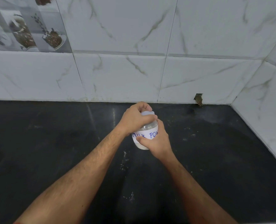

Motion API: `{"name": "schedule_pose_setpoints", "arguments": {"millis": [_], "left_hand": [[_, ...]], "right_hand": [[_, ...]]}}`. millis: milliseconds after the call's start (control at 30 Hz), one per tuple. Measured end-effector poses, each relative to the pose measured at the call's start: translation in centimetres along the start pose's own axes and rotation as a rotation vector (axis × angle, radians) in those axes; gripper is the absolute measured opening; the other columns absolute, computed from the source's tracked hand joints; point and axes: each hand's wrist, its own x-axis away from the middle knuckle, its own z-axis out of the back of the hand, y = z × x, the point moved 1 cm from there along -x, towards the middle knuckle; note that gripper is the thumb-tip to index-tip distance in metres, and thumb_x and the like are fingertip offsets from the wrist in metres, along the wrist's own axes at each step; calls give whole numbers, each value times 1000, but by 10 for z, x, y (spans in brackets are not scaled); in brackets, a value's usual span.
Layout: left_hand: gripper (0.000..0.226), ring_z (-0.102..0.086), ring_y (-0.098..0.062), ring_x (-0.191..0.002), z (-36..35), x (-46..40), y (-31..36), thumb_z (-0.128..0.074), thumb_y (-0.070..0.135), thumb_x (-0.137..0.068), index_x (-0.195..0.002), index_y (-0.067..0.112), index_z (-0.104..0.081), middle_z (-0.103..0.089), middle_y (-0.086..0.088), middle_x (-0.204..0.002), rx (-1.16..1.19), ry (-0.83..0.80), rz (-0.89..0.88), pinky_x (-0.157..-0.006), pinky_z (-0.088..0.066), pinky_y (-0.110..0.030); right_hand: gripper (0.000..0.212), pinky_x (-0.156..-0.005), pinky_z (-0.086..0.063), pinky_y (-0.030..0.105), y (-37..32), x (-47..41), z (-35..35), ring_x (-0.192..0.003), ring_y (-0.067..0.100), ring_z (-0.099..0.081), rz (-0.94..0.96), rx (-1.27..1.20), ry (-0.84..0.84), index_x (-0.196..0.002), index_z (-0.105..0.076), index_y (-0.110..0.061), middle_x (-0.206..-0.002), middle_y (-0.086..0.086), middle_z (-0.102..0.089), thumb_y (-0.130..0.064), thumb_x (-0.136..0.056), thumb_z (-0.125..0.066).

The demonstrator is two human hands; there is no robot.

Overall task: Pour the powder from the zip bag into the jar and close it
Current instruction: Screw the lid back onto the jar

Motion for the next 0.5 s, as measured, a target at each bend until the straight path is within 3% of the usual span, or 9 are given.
{"name": "schedule_pose_setpoints", "arguments": {"millis": [167,267,333,500], "left_hand": [[60,-72,-9,-87,-4,2,-16,-68,59,-72,-125,35,-51,-68,9,-106,108,-39,68,-74,-59,-28],[72,-62,-11,-116,-6,3,-31,-49,75,-79,-137,33,-43,-58,5,-132,375,-31,155,-93,-51,-32],[70,-58,-17,-123,-9,6,-46,-35,70,-93,-144,22,-42,-56,-1,-139,436,-16,210,-105,-45,-37],[53,-72,-10,-95,-32,29,-87,-35,62,-99,-113,26,-70,-77,6,-106,392,-120,315,-102,-51,-44]], "right_hand": [[94,-71,-56,14,12,-2,0,-102,8,-65,-35,-29,-104,-139,-37,-31,-114,-19,-60,-28,-63,-92],[98,-74,-57,18,19,-1,8,-105,11,-66,-55,-55,-132,-139,-36,-33,-117,-16,-60,-27,-59,-92],[102,-75,-59,20,24,0,15,-107,13,-65,-75,-114,-121,-138,-35,-32,-120,-12,-59,-33,-53,-90],[95,-76,-59,22,45,4,34,-109,13,-66,-143,-160,-95,-131,-32,-31,-125,-4,-58,-29,-56,-89]]}}
